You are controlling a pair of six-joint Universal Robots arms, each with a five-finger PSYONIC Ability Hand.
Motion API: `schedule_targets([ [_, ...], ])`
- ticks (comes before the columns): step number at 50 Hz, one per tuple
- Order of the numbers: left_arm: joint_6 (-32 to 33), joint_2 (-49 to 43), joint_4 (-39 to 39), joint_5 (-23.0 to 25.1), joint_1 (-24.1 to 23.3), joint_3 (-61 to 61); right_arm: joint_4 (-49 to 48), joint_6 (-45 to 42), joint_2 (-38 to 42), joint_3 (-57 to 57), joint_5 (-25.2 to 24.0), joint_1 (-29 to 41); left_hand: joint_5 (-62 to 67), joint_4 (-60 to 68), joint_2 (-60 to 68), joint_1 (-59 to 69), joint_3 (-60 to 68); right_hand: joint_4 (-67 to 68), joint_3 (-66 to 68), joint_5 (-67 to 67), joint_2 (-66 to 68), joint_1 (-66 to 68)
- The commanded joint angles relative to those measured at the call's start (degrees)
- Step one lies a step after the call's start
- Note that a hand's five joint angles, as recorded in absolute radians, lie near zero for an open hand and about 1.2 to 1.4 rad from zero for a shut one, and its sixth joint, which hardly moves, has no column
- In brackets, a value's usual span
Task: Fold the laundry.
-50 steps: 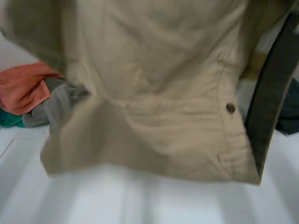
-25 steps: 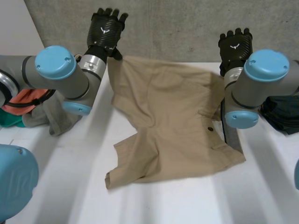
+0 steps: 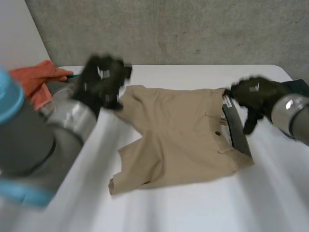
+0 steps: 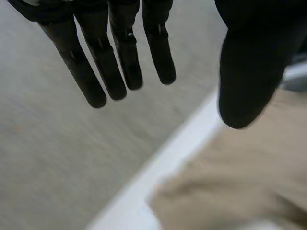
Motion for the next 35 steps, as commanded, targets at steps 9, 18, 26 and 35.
schedule_targets([
  [9,-2.8,-1.2,-5.0,0.2,-5.8,-20.7,-17.6,-10.2,-1.4,27.6,-10.1,-8.1,-1.0,-1.2,-1.0,-2.2,-1.0,10.8,10.8,10.6,10.9,10.9],
  [18,-2.6,-7.2,-0.8,-0.1,-3.3,-18.8,-26.7,-9.8,4.9,29.4,-10.3,-8.3,-2.4,-2.5,-2.3,-3.5,-2.3,35.4,35.5,35.2,35.6,35.6],
  [26,-1.7,-8.7,7.8,-0.9,-3.2,-18.6,-31.1,-9.6,5.4,29.2,-9.9,-7.8,-4.7,-4.9,-4.7,-5.9,-4.7,63.0,63.1,62.8,63.2,63.2],
  [35,2.3,-14.4,11.6,-3.4,-3.1,-16.7,-31.3,-4.7,5.3,29.0,-9.7,-6.0,2.3,2.2,2.3,1.2,2.3,63.0,63.1,62.8,63.2,63.2],
])
